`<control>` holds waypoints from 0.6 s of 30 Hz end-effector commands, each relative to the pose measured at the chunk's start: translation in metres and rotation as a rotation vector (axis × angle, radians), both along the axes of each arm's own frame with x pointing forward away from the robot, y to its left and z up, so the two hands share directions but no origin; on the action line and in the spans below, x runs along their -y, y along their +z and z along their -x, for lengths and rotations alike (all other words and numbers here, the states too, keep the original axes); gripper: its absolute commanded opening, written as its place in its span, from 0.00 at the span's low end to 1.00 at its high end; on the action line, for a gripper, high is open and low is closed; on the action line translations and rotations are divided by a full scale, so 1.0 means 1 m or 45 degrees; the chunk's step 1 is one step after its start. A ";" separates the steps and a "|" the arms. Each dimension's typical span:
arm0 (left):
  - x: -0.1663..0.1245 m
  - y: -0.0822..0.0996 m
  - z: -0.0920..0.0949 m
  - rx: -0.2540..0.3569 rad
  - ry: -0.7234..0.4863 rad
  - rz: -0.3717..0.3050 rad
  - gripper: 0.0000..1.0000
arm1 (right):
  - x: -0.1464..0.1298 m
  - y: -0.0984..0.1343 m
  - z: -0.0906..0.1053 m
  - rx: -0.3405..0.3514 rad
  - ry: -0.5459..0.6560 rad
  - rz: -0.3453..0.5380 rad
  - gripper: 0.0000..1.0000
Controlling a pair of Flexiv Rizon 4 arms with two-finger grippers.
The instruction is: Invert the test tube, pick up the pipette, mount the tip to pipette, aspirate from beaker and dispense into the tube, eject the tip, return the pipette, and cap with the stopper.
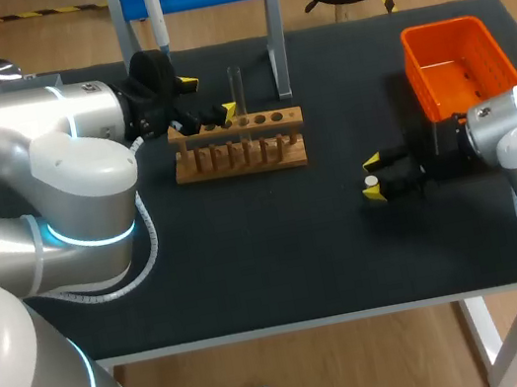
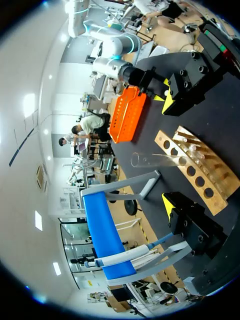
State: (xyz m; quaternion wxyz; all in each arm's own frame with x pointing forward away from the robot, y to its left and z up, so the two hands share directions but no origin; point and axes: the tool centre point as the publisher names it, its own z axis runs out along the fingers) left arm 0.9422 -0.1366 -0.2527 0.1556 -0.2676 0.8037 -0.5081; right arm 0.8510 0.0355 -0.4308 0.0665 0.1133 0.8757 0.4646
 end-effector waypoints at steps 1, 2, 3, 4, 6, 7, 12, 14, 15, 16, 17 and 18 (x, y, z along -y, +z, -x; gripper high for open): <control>0.001 -0.001 0.000 0.000 0.002 0.000 1.00 | -0.001 -0.002 0.000 0.001 -0.003 0.001 0.64; 0.001 -0.001 0.000 0.000 0.002 0.000 1.00 | -0.001 -0.003 0.000 0.000 -0.004 0.000 0.64; 0.001 -0.001 0.000 0.000 0.002 0.000 1.00 | -0.001 -0.003 0.000 0.000 -0.004 0.000 0.63; 0.001 -0.001 0.000 0.000 0.002 0.000 1.00 | -0.001 -0.003 0.000 -0.001 -0.004 0.000 0.60; 0.001 -0.001 0.000 0.000 0.002 0.000 1.00 | -0.002 -0.003 -0.001 0.000 -0.004 -0.001 0.56; 0.001 -0.001 0.000 0.000 0.002 0.000 1.00 | -0.002 -0.003 -0.001 0.000 -0.004 -0.002 0.51; 0.001 -0.001 0.000 0.000 0.002 0.000 1.00 | -0.002 -0.003 -0.002 0.000 -0.003 -0.003 0.41; 0.001 -0.001 0.000 0.000 0.002 0.000 1.00 | -0.003 -0.003 -0.002 0.000 -0.003 -0.004 0.35; 0.001 -0.001 0.000 0.000 0.002 0.000 1.00 | -0.003 -0.003 -0.002 0.000 -0.003 -0.003 0.26; 0.001 -0.001 0.000 0.000 0.002 0.000 1.00 | -0.003 -0.003 -0.002 0.000 -0.002 -0.003 0.22; 0.001 -0.001 0.000 0.000 0.002 0.000 1.00 | -0.003 -0.003 -0.002 0.000 -0.002 -0.002 0.19; 0.001 -0.001 0.000 0.000 0.002 0.000 1.00 | -0.003 -0.003 -0.002 0.000 -0.002 -0.001 0.19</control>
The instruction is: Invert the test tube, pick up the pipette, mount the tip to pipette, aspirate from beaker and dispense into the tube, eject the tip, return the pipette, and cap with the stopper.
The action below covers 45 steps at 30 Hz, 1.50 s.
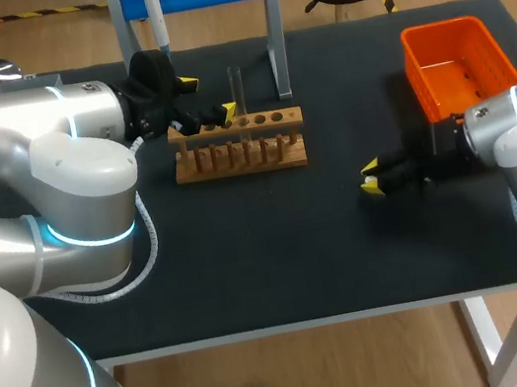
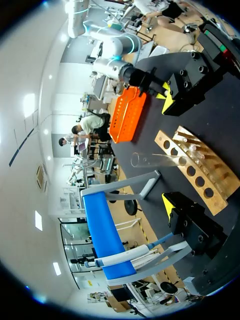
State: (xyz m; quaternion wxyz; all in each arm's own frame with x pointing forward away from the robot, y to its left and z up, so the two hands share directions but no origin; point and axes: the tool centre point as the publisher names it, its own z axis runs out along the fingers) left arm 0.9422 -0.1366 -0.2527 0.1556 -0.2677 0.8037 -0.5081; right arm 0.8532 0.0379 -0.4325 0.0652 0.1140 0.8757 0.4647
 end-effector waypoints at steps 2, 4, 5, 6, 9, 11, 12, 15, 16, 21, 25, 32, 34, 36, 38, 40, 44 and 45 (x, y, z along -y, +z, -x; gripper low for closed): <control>0.001 -0.001 0.000 0.000 0.002 0.000 1.00 | 0.000 -0.002 0.000 0.003 -0.004 0.000 0.18; 0.001 -0.001 0.000 0.000 0.002 0.000 1.00 | 0.000 -0.002 0.000 0.002 -0.004 -0.001 0.05; 0.001 -0.001 0.000 0.000 0.002 0.000 1.00 | 0.000 -0.002 0.000 0.002 -0.005 -0.002 0.00; 0.001 -0.001 0.000 0.000 0.002 0.000 1.00 | 0.000 -0.002 0.000 0.002 -0.005 -0.002 0.00; 0.001 -0.001 0.000 0.000 0.002 0.000 1.00 | 0.001 -0.002 0.000 0.000 -0.006 -0.002 0.00; 0.001 -0.001 0.000 0.000 0.002 0.000 1.00 | 0.001 -0.003 0.000 0.000 -0.005 -0.001 0.00; 0.001 -0.001 0.000 0.000 0.002 0.000 1.00 | 0.001 -0.003 0.000 0.000 -0.004 -0.001 0.00; 0.001 -0.001 0.000 0.000 0.002 0.000 1.00 | 0.001 -0.004 0.001 0.002 0.000 0.001 0.00; 0.001 -0.001 0.000 0.000 0.002 0.000 1.00 | 0.001 -0.004 0.001 0.002 0.000 0.001 0.00; 0.001 -0.001 0.000 0.000 0.002 0.000 1.00 | -0.001 0.013 0.004 0.014 0.004 -0.001 0.00; 0.001 -0.001 0.000 0.000 0.002 0.000 1.00 | -0.003 0.033 0.006 0.017 0.005 0.012 0.00; 0.001 -0.001 0.000 0.000 0.002 0.000 1.00 | -0.013 0.092 0.002 0.062 0.045 0.012 0.00; 0.001 -0.001 0.000 0.000 0.002 0.000 1.00 | -0.018 0.110 -0.001 0.063 0.064 0.006 0.00; 0.001 -0.001 0.000 0.000 0.002 0.000 1.00 | -0.024 0.127 -0.004 0.082 0.078 0.018 0.00; 0.001 -0.001 0.000 0.000 0.002 0.000 1.00 | -0.029 0.141 -0.010 0.070 0.085 0.018 0.00; 0.001 -0.001 0.000 0.000 0.002 0.000 1.00 | -0.034 0.153 -0.017 0.087 0.081 0.041 0.00; 0.001 -0.001 0.000 0.000 0.002 0.000 1.00 | -0.046 0.179 -0.031 0.095 0.099 0.032 0.00; 0.001 -0.001 0.000 0.000 0.002 0.000 1.00 | -0.049 0.186 -0.035 0.092 0.109 0.017 0.00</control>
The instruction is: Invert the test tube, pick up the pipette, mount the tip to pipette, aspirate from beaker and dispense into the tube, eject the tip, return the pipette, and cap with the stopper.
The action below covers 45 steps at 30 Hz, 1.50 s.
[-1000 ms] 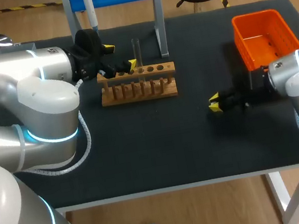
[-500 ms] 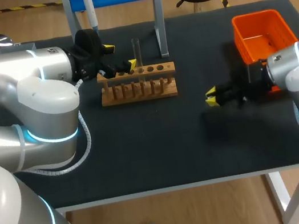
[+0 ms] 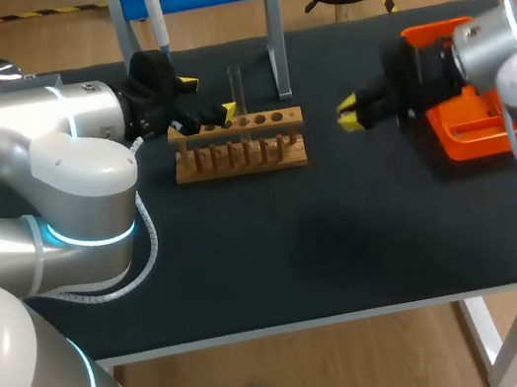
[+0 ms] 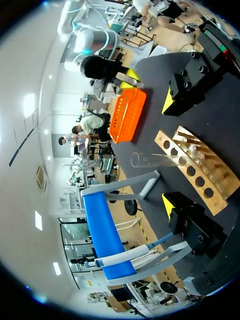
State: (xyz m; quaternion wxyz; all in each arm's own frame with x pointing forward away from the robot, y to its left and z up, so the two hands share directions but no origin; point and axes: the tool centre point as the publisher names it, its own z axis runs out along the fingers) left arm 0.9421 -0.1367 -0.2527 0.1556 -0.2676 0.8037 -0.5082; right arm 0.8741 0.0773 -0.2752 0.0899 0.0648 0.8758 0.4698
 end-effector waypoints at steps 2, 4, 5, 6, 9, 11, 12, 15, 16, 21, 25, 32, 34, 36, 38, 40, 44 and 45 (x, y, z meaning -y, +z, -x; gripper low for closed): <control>0.001 -0.001 0.000 0.000 0.002 0.000 1.00 | -0.018 0.041 -0.023 -0.017 0.030 0.012 0.00; 0.001 -0.001 0.000 0.000 0.002 0.000 1.00 | -0.029 0.054 -0.032 -0.008 0.042 -0.001 0.00; 0.001 -0.001 0.000 0.000 0.002 0.000 1.00 | -0.034 0.059 -0.037 -0.003 0.046 0.001 0.00; 0.001 -0.001 0.000 0.000 0.002 0.000 1.00 | -0.040 0.064 -0.042 -0.001 0.046 0.001 0.00; 0.001 -0.001 0.000 0.000 0.002 0.000 1.00 | -0.059 0.077 -0.055 0.014 0.063 0.004 0.00; 0.001 -0.001 0.000 0.000 0.002 0.000 1.00 | -0.071 0.082 -0.063 0.020 0.071 0.011 0.00; 0.001 -0.001 0.000 0.000 0.002 0.000 1.00 | -0.077 0.085 -0.068 0.027 0.075 0.017 0.00; 0.001 -0.001 0.000 0.000 0.002 0.000 1.00 | -0.094 0.088 -0.080 0.025 0.089 0.025 0.00; 0.001 -0.001 0.000 0.000 0.002 0.000 1.00 | -0.100 0.089 -0.084 0.026 0.091 0.029 0.00; 0.001 -0.001 0.000 0.000 0.002 0.000 1.00 | -0.124 0.085 -0.102 0.013 0.112 0.046 0.00; 0.001 -0.001 0.000 0.000 0.002 0.000 1.00 | -0.135 0.078 -0.110 0.001 0.123 0.062 0.00; 0.001 -0.001 0.000 0.000 0.002 0.000 1.00 | -0.143 0.074 -0.114 -0.010 0.136 0.060 0.00; 0.001 -0.001 0.000 0.000 0.002 0.000 1.00 | -0.143 0.074 -0.114 -0.010 0.136 0.060 0.00; 0.001 -0.001 0.000 0.000 0.002 0.000 1.00 | -0.143 0.074 -0.114 -0.010 0.136 0.060 0.00; 0.001 -0.001 0.000 0.000 0.002 0.000 1.00 | -0.143 0.074 -0.114 -0.010 0.136 0.060 0.00; 0.001 -0.001 0.000 0.000 0.002 0.000 1.00 | -0.143 0.074 -0.114 -0.010 0.136 0.060 0.00; 0.001 -0.001 0.000 0.000 0.002 0.000 1.00 | -0.143 0.074 -0.114 -0.010 0.136 0.060 0.00; 0.001 -0.001 0.000 0.000 0.002 0.000 1.00 | -0.143 0.074 -0.114 -0.010 0.136 0.060 0.00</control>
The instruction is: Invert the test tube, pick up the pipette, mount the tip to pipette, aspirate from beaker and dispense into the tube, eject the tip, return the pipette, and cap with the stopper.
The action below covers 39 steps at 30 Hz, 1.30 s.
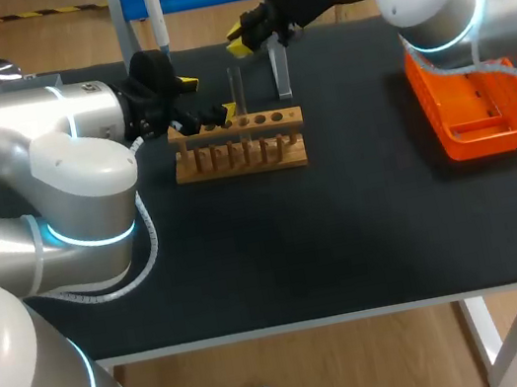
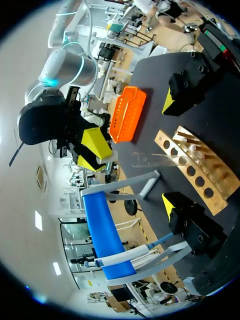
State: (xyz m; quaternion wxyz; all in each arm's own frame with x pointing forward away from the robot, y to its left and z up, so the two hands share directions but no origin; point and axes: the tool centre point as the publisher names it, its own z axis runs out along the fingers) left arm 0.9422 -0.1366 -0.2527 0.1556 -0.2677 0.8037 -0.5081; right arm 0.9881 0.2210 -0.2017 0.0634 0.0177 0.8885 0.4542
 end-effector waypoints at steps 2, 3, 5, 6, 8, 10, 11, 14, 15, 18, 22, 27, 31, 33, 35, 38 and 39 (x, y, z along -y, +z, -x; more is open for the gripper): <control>0.001 -0.001 0.000 0.000 0.002 0.000 1.00 | 0.001 0.001 0.000 -0.002 0.001 0.004 0.00; 0.001 -0.001 0.000 0.000 0.002 0.000 1.00 | 0.001 0.001 0.000 -0.002 0.001 0.004 0.00; 0.001 -0.001 0.000 0.000 0.002 0.000 1.00 | 0.001 0.001 0.000 -0.002 0.001 0.004 0.00; 0.001 -0.001 0.000 0.000 0.002 0.000 1.00 | 0.001 0.001 0.000 -0.002 0.001 0.004 0.00; 0.001 -0.001 0.000 0.000 0.002 0.000 1.00 | 0.001 0.001 0.000 -0.002 0.001 0.004 0.00; 0.001 -0.001 0.000 0.000 0.002 0.000 1.00 | 0.001 0.001 0.000 -0.002 0.001 0.004 0.00; 0.001 -0.001 0.000 0.000 0.002 0.000 1.00 | 0.001 0.001 0.000 -0.002 0.001 0.004 0.00; 0.001 -0.001 0.000 0.000 0.002 0.000 1.00 | 0.001 0.001 0.000 -0.002 0.001 0.004 0.00; 0.001 -0.001 0.000 0.000 0.002 0.000 1.00 | 0.001 0.001 0.000 -0.002 0.001 0.004 0.00; 0.001 -0.001 0.000 0.000 0.002 0.000 1.00 | 0.001 0.001 0.000 -0.002 0.001 0.004 0.00; 0.001 -0.001 0.000 0.000 0.002 0.000 1.00 | 0.001 0.001 0.000 -0.002 0.001 0.004 0.00; 0.001 -0.001 0.000 0.000 0.002 0.000 1.00 | -0.001 -0.001 0.002 -0.008 0.003 -0.012 0.00; 0.001 -0.001 0.000 0.000 0.002 0.000 1.00 | -0.002 -0.002 0.002 -0.010 0.006 -0.018 0.00; 0.001 -0.001 0.000 0.000 0.002 0.000 1.00 | -0.003 -0.003 0.003 -0.011 0.009 -0.022 0.00; 0.001 -0.001 0.000 0.000 0.002 0.000 1.00 | -0.004 -0.004 0.003 -0.011 0.014 -0.028 0.00; 0.001 -0.001 0.000 0.000 0.002 0.000 1.00 | -0.006 -0.005 0.003 -0.011 0.016 -0.032 0.00; 0.001 -0.001 0.000 0.000 0.002 0.000 1.00 | -0.007 -0.005 0.003 -0.012 0.018 -0.033 0.00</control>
